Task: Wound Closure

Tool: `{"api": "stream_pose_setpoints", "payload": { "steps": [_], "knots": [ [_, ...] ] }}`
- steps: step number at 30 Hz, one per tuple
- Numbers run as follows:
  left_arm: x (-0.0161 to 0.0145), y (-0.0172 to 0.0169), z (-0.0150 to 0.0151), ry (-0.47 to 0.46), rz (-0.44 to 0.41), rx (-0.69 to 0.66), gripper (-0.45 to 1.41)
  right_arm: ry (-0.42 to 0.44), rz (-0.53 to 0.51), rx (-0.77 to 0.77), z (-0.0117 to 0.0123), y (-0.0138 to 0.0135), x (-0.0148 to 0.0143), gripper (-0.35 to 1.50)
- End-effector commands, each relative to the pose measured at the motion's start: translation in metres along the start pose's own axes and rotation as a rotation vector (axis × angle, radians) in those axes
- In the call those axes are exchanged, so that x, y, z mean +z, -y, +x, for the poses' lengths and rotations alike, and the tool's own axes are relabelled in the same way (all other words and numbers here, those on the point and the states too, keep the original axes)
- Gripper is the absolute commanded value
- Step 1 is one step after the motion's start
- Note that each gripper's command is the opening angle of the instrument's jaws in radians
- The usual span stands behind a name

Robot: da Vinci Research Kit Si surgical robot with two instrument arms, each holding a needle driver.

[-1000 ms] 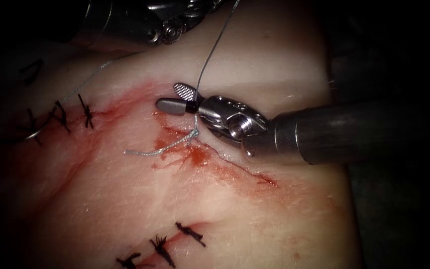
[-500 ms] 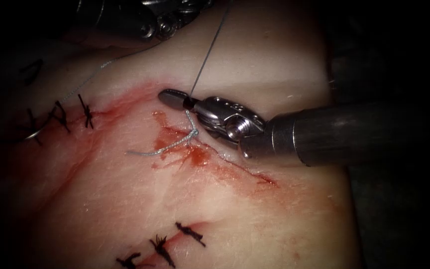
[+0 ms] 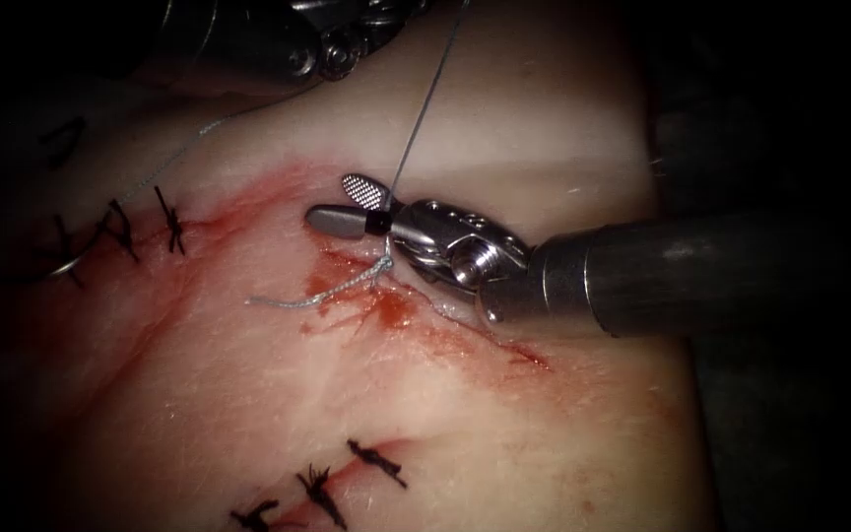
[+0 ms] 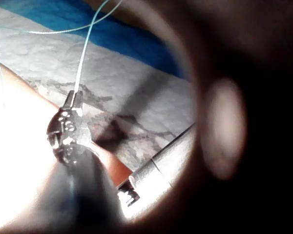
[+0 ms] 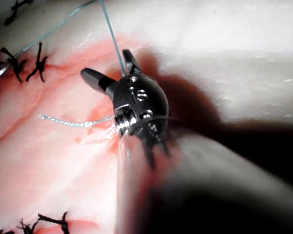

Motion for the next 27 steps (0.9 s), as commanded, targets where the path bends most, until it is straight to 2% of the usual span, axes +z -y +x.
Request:
{"api": "stream_pose_setpoints", "payload": {
  "steps": [1,3,9,16,18,19,20,21,27],
  "knots": [
    [0.0006,0.0002,-0.0003,0.001,0.000,0.000,-0.45,0.000,0.002,-0.001,-0.0004,0.0002,0.0007,1.33],
    [0.0006,0.0001,-0.0004,0.001,-0.001,0.000,-0.45,-0.001,0.001,-0.013,-0.0003,0.0001,0.0008,1.26],
    [0.0006,0.0001,-0.0004,0.001,-0.001,0.000,-0.45,-0.002,-0.001,-0.012,-0.0001,-0.0001,0.0009,1.28],
    [0.0006,0.0001,-0.0004,0.001,-0.001,-0.006,-0.45,-0.003,-0.003,-0.012,0.0000,0.0000,0.0010,1.13],
    [0.0006,0.0000,-0.0004,0.000,0.000,-0.006,-0.45,0.001,-0.003,-0.012,0.0001,0.0000,0.0010,0.90],
    [0.0006,0.0000,-0.0004,0.002,-0.003,-0.006,-0.45,-0.004,-0.008,-0.012,-0.0001,0.0000,0.0009,0.02],
    [0.0006,0.0000,-0.0004,0.002,-0.003,-0.006,-0.45,-0.006,-0.009,-0.013,-0.0001,0.0000,0.0008,-0.30],
    [0.0006,0.0000,-0.0005,0.002,-0.003,-0.006,-0.45,-0.006,-0.009,-0.013,-0.0002,0.0000,0.0008,-0.35],
    [0.0006,-0.0002,-0.0005,0.003,-0.006,-0.006,-0.45,-0.034,0.008,-0.006,0.0000,0.0000,0.0007,-0.35]
  ]
}}
